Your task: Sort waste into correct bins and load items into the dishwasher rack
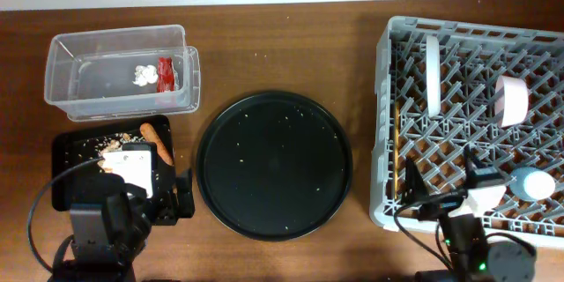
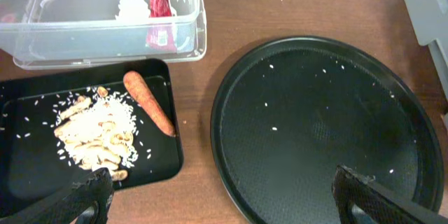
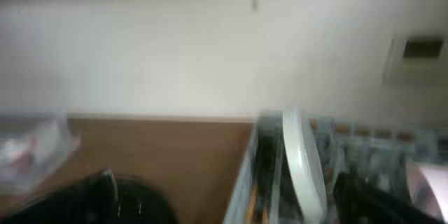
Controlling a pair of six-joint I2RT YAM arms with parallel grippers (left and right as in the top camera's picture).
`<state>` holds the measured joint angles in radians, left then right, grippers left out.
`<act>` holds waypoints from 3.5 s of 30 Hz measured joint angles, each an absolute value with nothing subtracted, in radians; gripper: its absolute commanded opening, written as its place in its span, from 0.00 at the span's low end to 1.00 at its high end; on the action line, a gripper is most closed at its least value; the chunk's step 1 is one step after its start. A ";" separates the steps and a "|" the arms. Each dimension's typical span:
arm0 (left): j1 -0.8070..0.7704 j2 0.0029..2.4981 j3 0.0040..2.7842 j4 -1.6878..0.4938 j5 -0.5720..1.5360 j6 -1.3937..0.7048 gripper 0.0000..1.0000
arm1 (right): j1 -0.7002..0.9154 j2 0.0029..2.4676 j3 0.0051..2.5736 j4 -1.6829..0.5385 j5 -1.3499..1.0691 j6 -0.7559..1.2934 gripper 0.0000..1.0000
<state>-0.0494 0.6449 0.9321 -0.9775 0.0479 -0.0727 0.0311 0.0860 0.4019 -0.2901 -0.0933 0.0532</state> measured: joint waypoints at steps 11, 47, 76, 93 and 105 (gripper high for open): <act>-0.049 0.645 0.931 -0.979 0.048 -0.073 0.99 | 0.031 0.014 0.031 0.010 0.015 0.056 0.98; -0.049 0.447 0.835 -0.953 0.048 -0.069 0.99 | 0.031 0.014 0.013 -0.075 0.023 0.044 0.98; -0.049 0.012 0.015 -0.079 0.044 0.180 0.99 | 0.031 0.012 0.013 -0.075 0.023 0.044 0.98; -0.049 0.012 0.015 -0.079 0.040 0.180 0.99 | 0.031 0.012 0.013 -0.075 0.023 0.044 0.98; -0.049 0.012 0.015 -0.079 0.040 0.180 0.99 | 0.031 0.012 0.013 -0.075 0.023 0.044 0.98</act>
<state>-0.0494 0.0120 0.0147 -0.0792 0.0402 0.1802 0.0311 0.0120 0.0128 -0.0750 0.0227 0.0444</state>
